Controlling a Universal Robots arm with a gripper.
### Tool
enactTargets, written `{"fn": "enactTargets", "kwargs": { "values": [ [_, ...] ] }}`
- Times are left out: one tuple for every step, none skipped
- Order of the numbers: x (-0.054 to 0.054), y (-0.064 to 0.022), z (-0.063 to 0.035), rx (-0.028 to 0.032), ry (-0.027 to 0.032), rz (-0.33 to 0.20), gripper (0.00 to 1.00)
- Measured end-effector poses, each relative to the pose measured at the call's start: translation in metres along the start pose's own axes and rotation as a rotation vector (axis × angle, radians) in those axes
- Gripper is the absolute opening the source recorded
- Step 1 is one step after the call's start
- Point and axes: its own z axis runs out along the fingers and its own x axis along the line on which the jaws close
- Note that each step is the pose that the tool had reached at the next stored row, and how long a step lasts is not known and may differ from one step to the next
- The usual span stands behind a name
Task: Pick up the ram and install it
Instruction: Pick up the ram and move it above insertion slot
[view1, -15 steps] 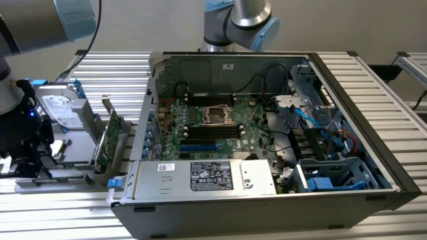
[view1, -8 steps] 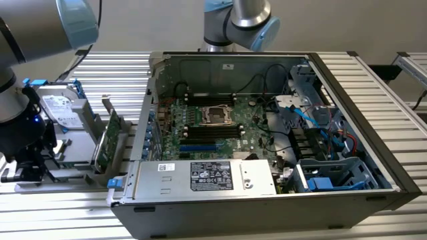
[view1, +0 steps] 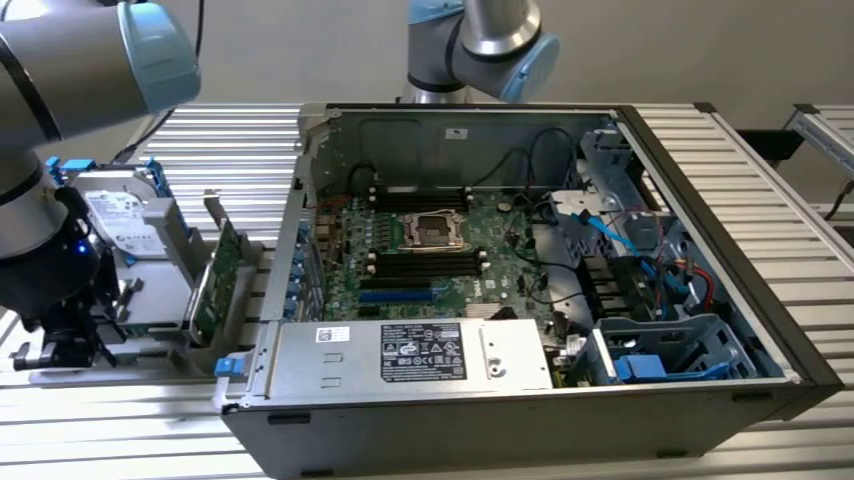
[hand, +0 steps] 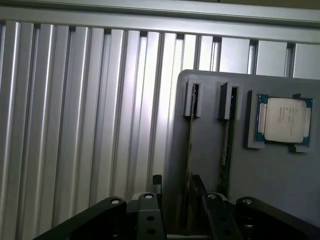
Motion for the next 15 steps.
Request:
{"fn": "enactTargets", "kwargs": {
  "values": [
    [-0.002,-0.0002,0.0018,0.0007,-0.0001,0.0,0.36],
    [-0.003,-0.0002,0.0035,0.0013,-0.0001,0.0,0.36],
    [-0.005,0.0,0.0054,0.0023,-0.0001,0.0,0.36],
    [-0.006,0.0007,0.0071,0.0034,0.0001,0.0,0.36],
    [-0.007,0.0025,0.009,0.0047,0.0004,0.0,0.36],
    [-0.007,0.0046,0.011,0.0064,0.0004,0.0,0.36],
    [-0.007,0.0071,0.013,0.0081,0.0005,0.0,0.36],
    [-0.008,0.0093,0.015,0.0097,0.0007,0.0,0.36],
    [-0.008,0.01,0.0169,0.0108,0.0007,0.0,0.36],
    [-0.008,0.0098,0.0188,0.0113,0.0005,-0.001,0.36],
    [-0.008,0.0097,0.0205,0.0114,0.0005,-0.001,0.36],
    [-0.008,0.0096,0.0223,0.0115,0.0,-0.001,0.36],
    [-0.008,0.0095,0.0241,0.0116,-0.0002,-0.001,0.36],
    [-0.008,0.0094,0.0256,0.0117,-0.0002,-0.001,0.36],
    [-0.008,0.0093,0.0269,0.0119,-0.0004,-0.002,0.36]
  ]
}}
